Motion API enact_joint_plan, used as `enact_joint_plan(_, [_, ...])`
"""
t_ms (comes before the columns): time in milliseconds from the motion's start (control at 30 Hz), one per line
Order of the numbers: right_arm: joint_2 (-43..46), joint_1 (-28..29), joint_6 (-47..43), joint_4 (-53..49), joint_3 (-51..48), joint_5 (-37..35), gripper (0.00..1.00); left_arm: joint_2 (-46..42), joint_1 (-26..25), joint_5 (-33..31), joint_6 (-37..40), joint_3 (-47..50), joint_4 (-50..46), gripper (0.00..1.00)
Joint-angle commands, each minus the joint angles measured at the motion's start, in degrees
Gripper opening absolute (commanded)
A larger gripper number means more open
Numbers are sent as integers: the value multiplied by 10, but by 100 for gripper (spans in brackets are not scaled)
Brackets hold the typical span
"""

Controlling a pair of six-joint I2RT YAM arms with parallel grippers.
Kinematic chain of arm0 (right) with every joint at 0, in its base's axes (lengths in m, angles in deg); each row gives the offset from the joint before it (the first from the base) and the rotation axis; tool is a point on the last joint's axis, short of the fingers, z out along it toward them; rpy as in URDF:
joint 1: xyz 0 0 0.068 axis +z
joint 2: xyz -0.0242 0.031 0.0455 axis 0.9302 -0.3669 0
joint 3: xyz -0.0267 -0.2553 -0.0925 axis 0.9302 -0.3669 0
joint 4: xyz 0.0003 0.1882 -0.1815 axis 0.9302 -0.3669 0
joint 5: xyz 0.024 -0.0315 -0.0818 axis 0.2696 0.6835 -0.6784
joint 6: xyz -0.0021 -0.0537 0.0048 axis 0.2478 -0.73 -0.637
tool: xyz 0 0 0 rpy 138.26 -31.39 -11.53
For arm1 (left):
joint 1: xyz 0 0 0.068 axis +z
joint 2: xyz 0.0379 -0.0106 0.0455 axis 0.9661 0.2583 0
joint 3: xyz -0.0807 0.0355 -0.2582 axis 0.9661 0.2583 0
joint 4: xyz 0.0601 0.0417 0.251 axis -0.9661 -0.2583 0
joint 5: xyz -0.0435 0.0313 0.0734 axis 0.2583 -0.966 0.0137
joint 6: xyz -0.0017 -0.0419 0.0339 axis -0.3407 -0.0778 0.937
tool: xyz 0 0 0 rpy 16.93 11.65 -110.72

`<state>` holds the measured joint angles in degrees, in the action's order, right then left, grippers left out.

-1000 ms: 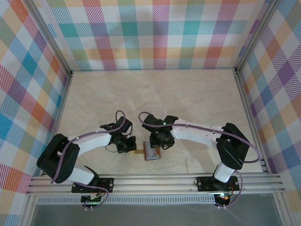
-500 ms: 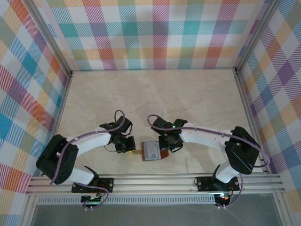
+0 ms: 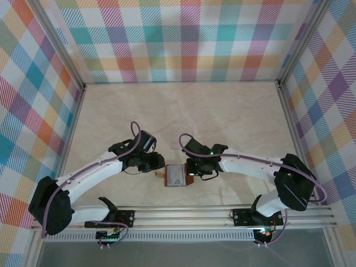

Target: Take the credit cards out of the card holder

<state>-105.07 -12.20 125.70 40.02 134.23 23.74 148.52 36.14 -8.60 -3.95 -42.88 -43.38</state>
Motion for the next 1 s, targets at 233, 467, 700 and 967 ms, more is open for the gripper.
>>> enact_joint_plan(233, [3,-1,21,50,-13,12,0,125,-32,-8,5,-25,22,27])
enact_joint_plan(467, [-2,-2,13,43,-15,13,0,174,-32,-14,25,-29,31,25])
enact_joint_plan(700, [-15,-9,1,30,-16,5,0,184,-32,-21,29,-12,37,24])
enact_joint_plan(967, [-45,-13,-20,-3,0,-19,10,189,-32,-19,24,6,50,23])
